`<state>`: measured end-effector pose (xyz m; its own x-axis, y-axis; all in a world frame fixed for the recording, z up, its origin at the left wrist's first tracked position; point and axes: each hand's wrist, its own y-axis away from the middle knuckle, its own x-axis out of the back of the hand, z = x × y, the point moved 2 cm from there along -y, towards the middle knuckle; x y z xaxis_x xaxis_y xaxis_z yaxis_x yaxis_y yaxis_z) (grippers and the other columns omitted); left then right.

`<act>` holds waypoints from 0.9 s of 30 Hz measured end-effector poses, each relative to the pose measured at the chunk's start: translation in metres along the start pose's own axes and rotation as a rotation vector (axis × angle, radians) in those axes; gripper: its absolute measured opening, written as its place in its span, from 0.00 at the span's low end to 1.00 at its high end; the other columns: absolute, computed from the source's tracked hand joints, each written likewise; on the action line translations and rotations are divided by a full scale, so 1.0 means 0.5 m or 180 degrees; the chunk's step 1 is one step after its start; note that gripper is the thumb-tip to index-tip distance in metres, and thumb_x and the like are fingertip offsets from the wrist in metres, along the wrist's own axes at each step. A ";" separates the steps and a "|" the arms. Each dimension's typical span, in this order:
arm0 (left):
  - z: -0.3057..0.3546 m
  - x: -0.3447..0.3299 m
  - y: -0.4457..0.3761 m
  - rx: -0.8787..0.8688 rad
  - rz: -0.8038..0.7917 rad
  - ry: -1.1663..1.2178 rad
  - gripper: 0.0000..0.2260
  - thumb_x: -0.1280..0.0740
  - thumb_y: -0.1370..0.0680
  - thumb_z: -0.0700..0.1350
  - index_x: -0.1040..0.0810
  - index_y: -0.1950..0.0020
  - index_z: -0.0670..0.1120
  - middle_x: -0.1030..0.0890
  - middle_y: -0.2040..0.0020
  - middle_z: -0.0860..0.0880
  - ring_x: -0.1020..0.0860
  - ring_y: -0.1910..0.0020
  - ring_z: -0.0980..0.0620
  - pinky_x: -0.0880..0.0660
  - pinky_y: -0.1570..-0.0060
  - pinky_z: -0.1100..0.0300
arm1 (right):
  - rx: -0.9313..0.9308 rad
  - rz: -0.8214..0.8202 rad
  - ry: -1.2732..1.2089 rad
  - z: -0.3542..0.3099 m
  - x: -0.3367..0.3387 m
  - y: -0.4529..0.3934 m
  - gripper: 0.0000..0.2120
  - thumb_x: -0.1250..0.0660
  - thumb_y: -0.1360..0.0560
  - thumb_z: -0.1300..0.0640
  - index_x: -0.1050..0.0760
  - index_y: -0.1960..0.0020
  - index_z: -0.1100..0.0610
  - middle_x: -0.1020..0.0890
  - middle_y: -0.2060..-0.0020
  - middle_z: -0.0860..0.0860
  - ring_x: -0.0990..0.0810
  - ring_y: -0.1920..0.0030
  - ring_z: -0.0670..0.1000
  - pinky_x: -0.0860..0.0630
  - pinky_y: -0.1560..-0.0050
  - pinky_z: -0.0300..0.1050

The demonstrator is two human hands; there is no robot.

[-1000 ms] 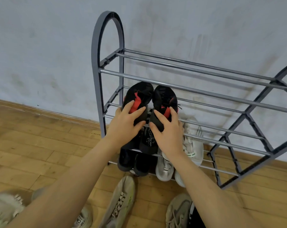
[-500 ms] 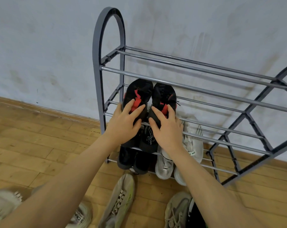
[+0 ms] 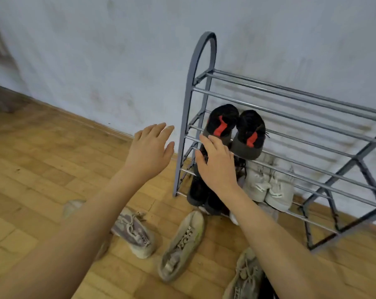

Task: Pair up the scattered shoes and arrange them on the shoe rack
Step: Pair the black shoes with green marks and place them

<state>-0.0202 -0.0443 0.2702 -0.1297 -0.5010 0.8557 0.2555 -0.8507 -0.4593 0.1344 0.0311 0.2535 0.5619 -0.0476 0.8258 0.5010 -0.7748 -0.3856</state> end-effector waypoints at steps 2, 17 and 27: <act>-0.046 0.043 0.044 0.0171 0.0111 -0.0121 0.19 0.42 0.22 0.48 0.31 0.31 0.44 0.28 0.33 0.43 0.31 0.34 0.40 0.35 0.38 0.44 | 0.0271 -0.0069 -0.0088 -0.058 -0.024 0.005 0.20 0.43 0.21 0.51 0.34 0.30 0.53 0.29 0.33 0.54 0.31 0.34 0.57 0.34 0.35 0.56; -0.535 0.122 0.487 0.2309 -0.0248 -0.0626 0.20 0.43 0.20 0.50 0.35 0.29 0.47 0.32 0.30 0.45 0.35 0.33 0.40 0.39 0.35 0.45 | 0.1507 -0.1625 -0.0557 -0.516 -0.488 0.146 0.19 0.44 0.20 0.50 0.34 0.30 0.52 0.28 0.34 0.51 0.31 0.35 0.57 0.36 0.37 0.52; -0.695 -0.075 0.823 0.3709 -0.1306 -0.0617 0.24 0.48 0.19 0.53 0.47 0.25 0.49 0.43 0.25 0.41 0.42 0.29 0.38 0.43 0.33 0.45 | 0.1908 -0.2774 -0.0397 -0.559 -0.818 0.366 0.21 0.47 0.20 0.48 0.39 0.28 0.46 0.30 0.32 0.48 0.34 0.34 0.55 0.43 0.36 0.53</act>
<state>-0.2430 -0.4310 -0.0338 -0.2825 -0.1166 0.9522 0.9379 -0.2421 0.2486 -0.1878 -0.2675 -0.0401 -0.1006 0.4650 0.8796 0.9860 -0.0718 0.1507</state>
